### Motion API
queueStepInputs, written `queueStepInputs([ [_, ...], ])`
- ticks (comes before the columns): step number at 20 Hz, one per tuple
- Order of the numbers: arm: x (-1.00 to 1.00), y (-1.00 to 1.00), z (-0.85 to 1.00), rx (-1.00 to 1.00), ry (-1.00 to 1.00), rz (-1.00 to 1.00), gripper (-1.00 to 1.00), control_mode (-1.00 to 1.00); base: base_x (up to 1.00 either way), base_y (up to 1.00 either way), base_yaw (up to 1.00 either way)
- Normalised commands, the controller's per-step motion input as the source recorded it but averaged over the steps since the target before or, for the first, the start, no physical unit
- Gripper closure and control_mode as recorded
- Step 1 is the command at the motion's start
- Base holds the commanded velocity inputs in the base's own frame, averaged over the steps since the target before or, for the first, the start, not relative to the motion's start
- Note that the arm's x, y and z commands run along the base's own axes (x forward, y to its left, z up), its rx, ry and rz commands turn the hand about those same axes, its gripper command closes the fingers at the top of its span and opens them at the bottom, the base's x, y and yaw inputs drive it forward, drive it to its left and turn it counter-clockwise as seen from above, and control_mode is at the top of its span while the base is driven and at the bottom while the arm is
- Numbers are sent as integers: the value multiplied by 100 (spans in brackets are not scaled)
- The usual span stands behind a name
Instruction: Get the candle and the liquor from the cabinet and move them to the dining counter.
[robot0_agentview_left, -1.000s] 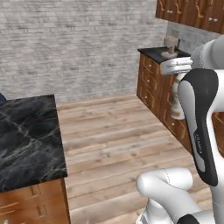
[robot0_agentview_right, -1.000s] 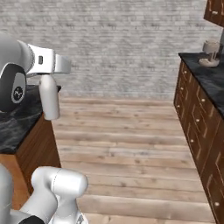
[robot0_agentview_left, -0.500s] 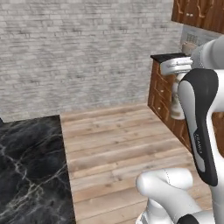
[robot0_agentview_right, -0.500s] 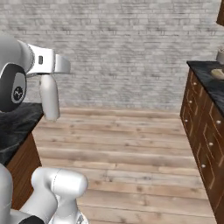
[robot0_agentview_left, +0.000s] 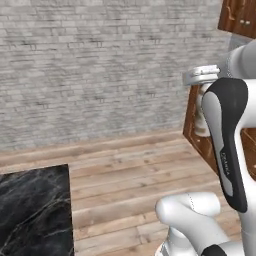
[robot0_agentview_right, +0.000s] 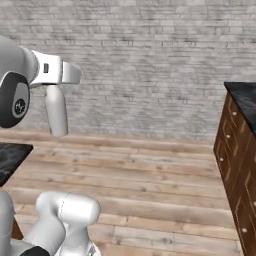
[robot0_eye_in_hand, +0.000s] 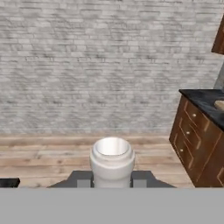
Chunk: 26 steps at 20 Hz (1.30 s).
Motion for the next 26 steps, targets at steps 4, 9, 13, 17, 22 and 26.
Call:
queueStepInputs([
  [4, 0, 0, 0, 0, 0, 0, 100, 100, 86, -48, 19],
  [9, 0, 0, 0, 0, 0, 0, 100, 100, 85, -45, 21],
  [13, 0, 0, 0, 0, 0, 0, 100, 100, 57, -35, 26],
  [17, 0, 0, 0, 0, 0, 0, 100, 100, 62, -44, 31],
  [22, 0, 0, 0, 0, 0, 0, 100, 100, 58, -50, 36],
  [26, 0, 0, 0, 0, 0, 0, 100, 100, 55, -47, 35],
])
